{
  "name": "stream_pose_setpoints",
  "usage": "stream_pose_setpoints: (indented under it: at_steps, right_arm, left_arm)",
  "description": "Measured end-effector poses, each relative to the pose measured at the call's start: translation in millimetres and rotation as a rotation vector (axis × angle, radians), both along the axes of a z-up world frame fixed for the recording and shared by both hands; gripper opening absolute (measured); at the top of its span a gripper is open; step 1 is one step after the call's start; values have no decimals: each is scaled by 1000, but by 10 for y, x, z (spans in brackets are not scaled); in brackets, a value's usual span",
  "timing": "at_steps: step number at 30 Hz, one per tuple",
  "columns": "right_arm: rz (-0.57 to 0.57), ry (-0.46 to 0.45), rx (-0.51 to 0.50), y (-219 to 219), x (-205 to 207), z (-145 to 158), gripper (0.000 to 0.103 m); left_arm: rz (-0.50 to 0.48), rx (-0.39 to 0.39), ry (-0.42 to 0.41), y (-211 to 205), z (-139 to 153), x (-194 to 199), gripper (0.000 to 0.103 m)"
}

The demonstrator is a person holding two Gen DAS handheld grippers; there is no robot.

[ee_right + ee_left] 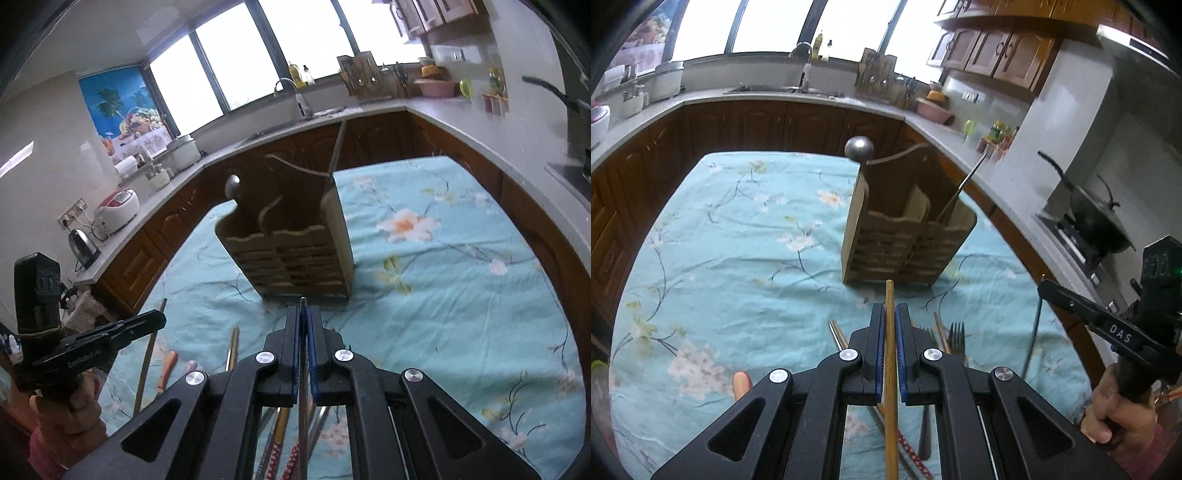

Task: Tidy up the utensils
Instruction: 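Lift and carry both chopsticks over the wooden holder with both tools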

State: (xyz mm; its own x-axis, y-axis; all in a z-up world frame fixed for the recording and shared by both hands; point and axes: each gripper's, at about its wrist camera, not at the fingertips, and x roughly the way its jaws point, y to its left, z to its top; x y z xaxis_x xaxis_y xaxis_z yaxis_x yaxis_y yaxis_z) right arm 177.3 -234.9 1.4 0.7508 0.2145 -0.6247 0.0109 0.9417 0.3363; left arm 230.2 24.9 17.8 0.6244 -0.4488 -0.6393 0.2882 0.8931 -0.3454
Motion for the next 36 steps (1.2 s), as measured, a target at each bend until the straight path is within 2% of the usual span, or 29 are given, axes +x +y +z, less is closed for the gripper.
stream_pose_setpoints:
  at_steps: [9, 16, 24, 36]
  right_arm:
    - [6, -54, -3, 31, -7, 187, 4]
    - [6, -71, -8, 36, -50, 235, 4]
    - [7, -108, 1, 13, -45, 345, 4]
    - [-3, -160, 3, -31, -19, 494, 4]
  left_arm:
    - [20, -36, -30, 120, 81, -68, 4]
    - [24, -64, -18, 140, 64, 1, 4]
    - [23, -83, -64, 115, 160, 3, 4]
    - [52, -102, -93, 129, 181, 100, 4]
